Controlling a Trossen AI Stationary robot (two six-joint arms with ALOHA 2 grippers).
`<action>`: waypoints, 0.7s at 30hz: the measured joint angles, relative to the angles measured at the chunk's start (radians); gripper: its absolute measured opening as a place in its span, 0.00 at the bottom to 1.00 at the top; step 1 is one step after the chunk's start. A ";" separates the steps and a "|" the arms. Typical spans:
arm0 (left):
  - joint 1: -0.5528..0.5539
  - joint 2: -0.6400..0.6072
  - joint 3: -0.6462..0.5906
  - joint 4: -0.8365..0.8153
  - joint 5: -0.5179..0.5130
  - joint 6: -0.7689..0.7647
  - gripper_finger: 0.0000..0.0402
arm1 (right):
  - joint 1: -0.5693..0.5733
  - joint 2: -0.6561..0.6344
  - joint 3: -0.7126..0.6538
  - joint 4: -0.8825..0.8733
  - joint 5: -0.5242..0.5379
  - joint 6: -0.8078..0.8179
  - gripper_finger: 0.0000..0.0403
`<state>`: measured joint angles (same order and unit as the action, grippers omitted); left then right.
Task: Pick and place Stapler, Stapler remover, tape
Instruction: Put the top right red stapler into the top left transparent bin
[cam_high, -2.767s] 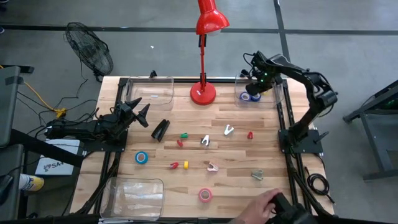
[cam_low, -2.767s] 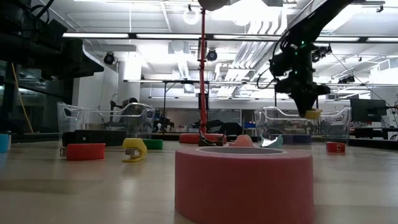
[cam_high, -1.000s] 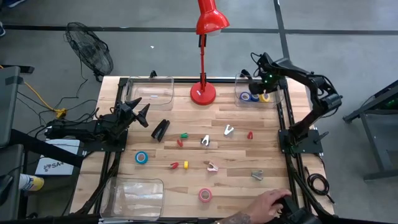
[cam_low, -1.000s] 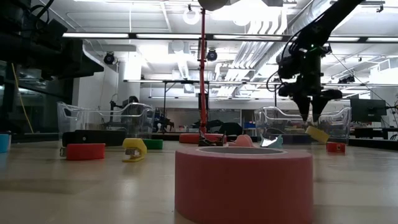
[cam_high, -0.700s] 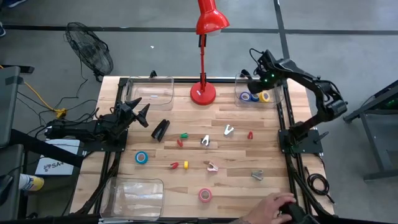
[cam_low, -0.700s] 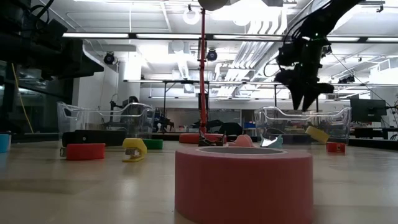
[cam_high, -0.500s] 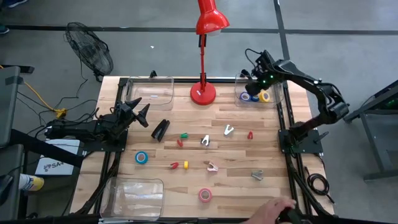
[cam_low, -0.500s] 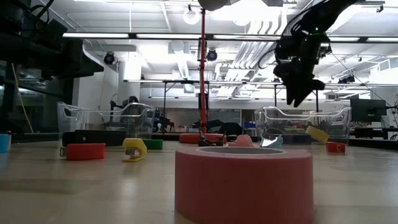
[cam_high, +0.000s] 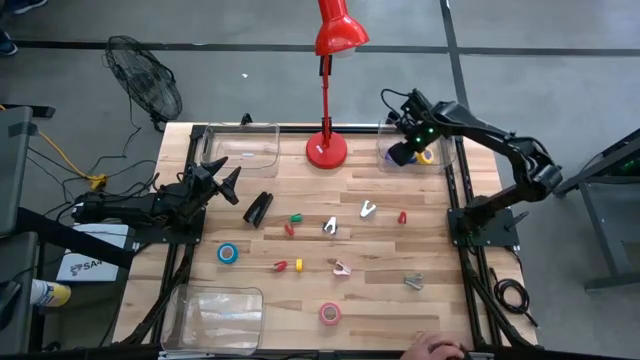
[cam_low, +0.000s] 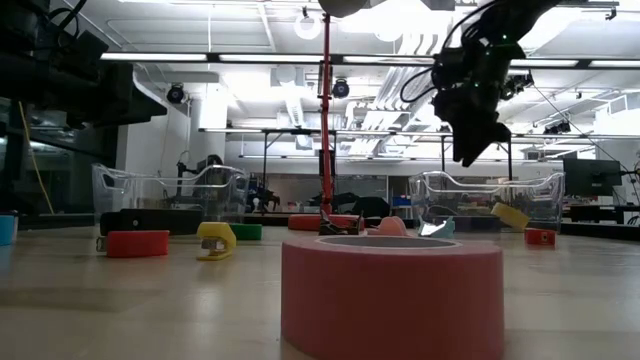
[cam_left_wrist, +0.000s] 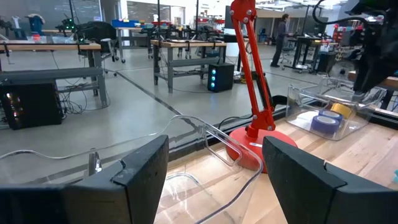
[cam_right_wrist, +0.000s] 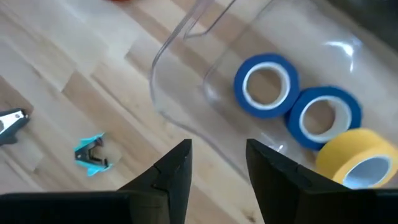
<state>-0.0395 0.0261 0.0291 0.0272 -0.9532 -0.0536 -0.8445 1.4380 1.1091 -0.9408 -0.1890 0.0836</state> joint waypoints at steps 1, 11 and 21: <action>0.000 0.000 0.000 0.000 0.000 0.000 0.63 | 0.010 0.000 0.000 -0.007 0.000 0.014 0.35; 0.000 0.000 0.000 0.000 0.000 0.000 0.63 | 0.121 -0.022 0.000 -0.028 0.064 0.211 0.35; 0.000 0.000 0.000 0.000 0.000 0.000 0.63 | 0.279 -0.038 0.000 -0.067 0.147 0.448 0.35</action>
<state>-0.0395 0.0263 0.0290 0.0271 -0.9531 -0.0540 -0.5655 1.4002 1.1095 -1.0081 -0.0420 0.5316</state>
